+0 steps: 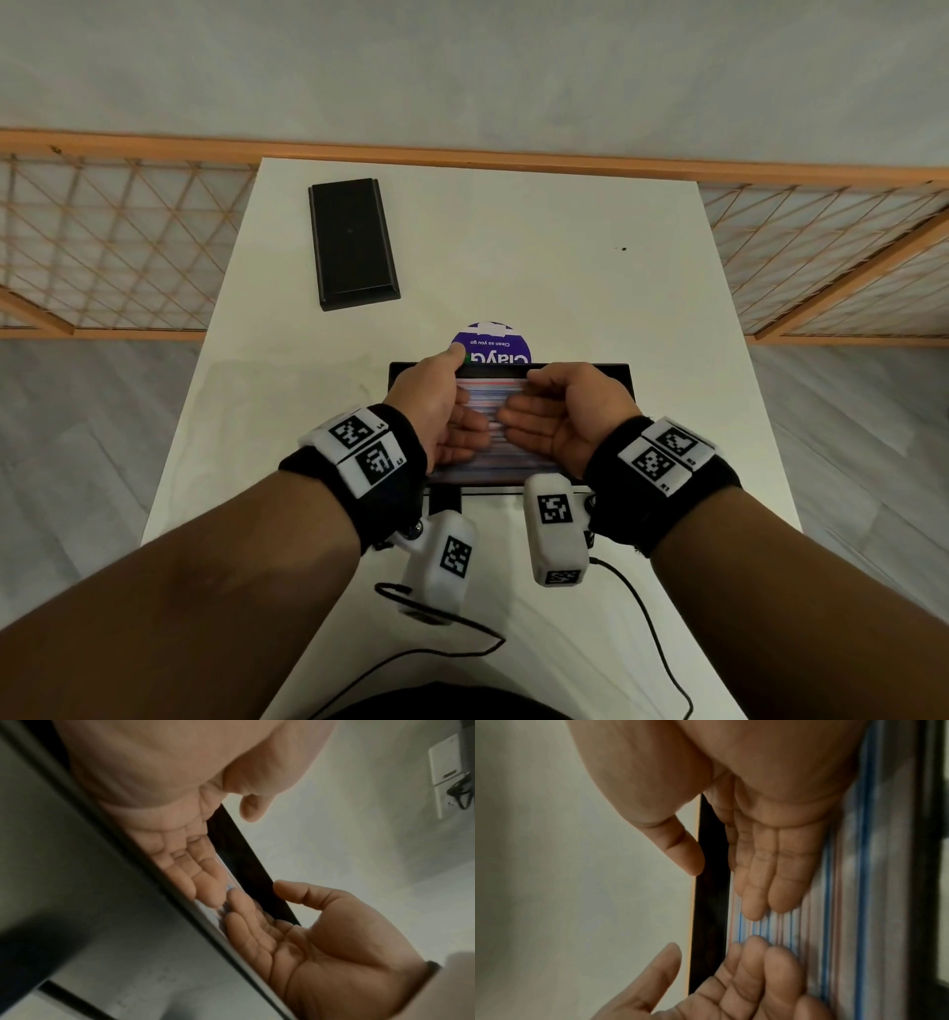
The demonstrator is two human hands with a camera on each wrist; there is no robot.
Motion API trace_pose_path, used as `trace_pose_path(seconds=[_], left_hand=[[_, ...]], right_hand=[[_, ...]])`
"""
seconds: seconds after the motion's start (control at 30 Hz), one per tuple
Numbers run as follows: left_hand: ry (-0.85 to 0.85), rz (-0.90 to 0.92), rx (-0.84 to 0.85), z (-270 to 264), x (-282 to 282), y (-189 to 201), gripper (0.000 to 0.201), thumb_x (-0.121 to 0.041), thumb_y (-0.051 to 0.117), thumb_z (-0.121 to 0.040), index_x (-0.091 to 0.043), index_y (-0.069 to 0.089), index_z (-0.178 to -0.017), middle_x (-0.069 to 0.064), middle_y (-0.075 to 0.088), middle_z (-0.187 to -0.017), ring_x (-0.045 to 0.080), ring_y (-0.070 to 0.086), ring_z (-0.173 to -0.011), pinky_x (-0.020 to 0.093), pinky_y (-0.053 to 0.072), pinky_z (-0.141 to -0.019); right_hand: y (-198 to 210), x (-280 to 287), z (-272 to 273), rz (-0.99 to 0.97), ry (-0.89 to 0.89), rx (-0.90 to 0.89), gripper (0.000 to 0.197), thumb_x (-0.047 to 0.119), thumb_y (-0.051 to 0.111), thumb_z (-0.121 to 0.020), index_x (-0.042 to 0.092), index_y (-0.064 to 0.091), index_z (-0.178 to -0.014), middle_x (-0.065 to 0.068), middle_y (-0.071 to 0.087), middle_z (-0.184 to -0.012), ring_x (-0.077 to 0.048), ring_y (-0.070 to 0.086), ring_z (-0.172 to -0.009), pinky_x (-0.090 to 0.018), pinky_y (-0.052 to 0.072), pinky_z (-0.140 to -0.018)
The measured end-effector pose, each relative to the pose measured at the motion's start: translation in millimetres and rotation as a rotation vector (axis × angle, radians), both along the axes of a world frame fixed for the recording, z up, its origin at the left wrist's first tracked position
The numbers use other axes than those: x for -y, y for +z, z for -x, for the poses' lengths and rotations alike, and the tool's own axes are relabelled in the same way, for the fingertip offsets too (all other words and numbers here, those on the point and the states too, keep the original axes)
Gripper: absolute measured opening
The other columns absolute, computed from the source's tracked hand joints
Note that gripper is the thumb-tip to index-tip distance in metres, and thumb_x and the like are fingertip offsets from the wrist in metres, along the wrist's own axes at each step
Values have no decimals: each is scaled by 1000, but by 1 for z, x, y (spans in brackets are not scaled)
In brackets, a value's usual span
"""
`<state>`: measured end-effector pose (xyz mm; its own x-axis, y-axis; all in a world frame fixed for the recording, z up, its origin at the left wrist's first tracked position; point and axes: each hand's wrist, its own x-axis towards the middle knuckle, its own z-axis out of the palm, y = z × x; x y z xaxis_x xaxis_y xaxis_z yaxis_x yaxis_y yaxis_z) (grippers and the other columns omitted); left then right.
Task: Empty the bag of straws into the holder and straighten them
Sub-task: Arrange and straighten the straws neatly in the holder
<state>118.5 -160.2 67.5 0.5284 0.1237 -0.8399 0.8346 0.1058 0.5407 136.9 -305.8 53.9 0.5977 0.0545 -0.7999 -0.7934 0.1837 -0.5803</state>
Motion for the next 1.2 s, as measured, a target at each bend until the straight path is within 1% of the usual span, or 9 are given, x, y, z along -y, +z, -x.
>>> trace_pose_path(seconds=[0.2, 0.47, 0.67, 0.77, 0.87, 1.0, 1.07, 1.13, 1.2], left_hand=[[-94, -19, -28, 1, -2, 2, 61, -63, 44, -98, -7, 59, -83, 13, 64, -69, 26, 58, -51, 27, 45, -53], [-201, -52, -80, 6, 3, -1, 71, -70, 39, -97, -5, 61, -77, 14, 68, -63, 27, 65, -52, 30, 46, -61], [-237, -93, -71, 6, 3, 0, 71, -69, 39, -97, -4, 62, -78, 14, 69, -64, 27, 66, -55, 29, 47, -62], [-257, -91, -75, 7, 3, 2, 71, -69, 39, -97, -4, 62, -79, 14, 69, -65, 27, 66, -56, 29, 47, -63], [-274, -110, -19, 7, 2, 10, 66, -65, 40, -98, -5, 62, -80, 13, 69, -64, 25, 62, -50, 26, 45, -55], [-56, -285, 264, -3, -27, 31, 41, -36, 52, -96, -7, 59, -68, 7, 60, -47, 18, 47, -31, 17, 31, -36], [130, -469, 330, -11, -60, 40, 31, -30, 54, -90, -8, 61, -70, 7, 61, -51, 16, 47, -31, 18, 32, -35], [210, -614, 305, -15, -94, 34, 35, -35, 50, -83, -5, 67, -84, 16, 71, -78, 26, 66, -55, 30, 54, -52], [160, -757, 186, -12, -126, 11, 53, -40, 45, -77, 1, 67, -102, 24, 72, -105, 42, 70, -91, 50, 59, -85]], right_hand=[[0, 1, 0, -2, 16, 6, 10, 12, 59, -89, 4, 62, -94, -18, 71, -76, -32, 71, -64, -39, 60, -61], [-1, 2, 0, 58, 160, -48, 17, 23, 60, -90, 8, 60, -80, -11, 69, -70, -28, 66, -56, -34, 56, -59], [-2, 2, 0, 123, 199, -29, 17, 22, 64, -87, 6, 61, -82, -13, 71, -69, -31, 69, -59, -36, 56, -58], [0, 1, -1, 96, 169, -11, 17, 22, 64, -88, 6, 61, -82, -13, 71, -70, -29, 68, -57, -35, 57, -56], [0, 0, -2, 26, 71, 19, 14, 18, 62, -89, 5, 63, -90, -14, 70, -74, -28, 69, -58, -35, 59, -58], [0, 0, -2, -41, 12, 8, 14, 17, 58, -89, 6, 63, -98, -14, 73, -84, -28, 72, -65, -36, 61, -63], [-1, 0, 0, -48, -3, 0, 12, 17, 57, -90, 7, 62, -94, -14, 74, -86, -28, 73, -66, -37, 60, -67], [-1, 0, 1, -48, -14, 0, 12, 18, 58, -90, 7, 62, -93, -15, 74, -89, -29, 73, -68, -36, 60, -66], [-1, -1, 2, -52, -24, 0, 13, 18, 58, -89, 7, 62, -94, -15, 74, -91, -29, 74, -69, -35, 60, -64]])
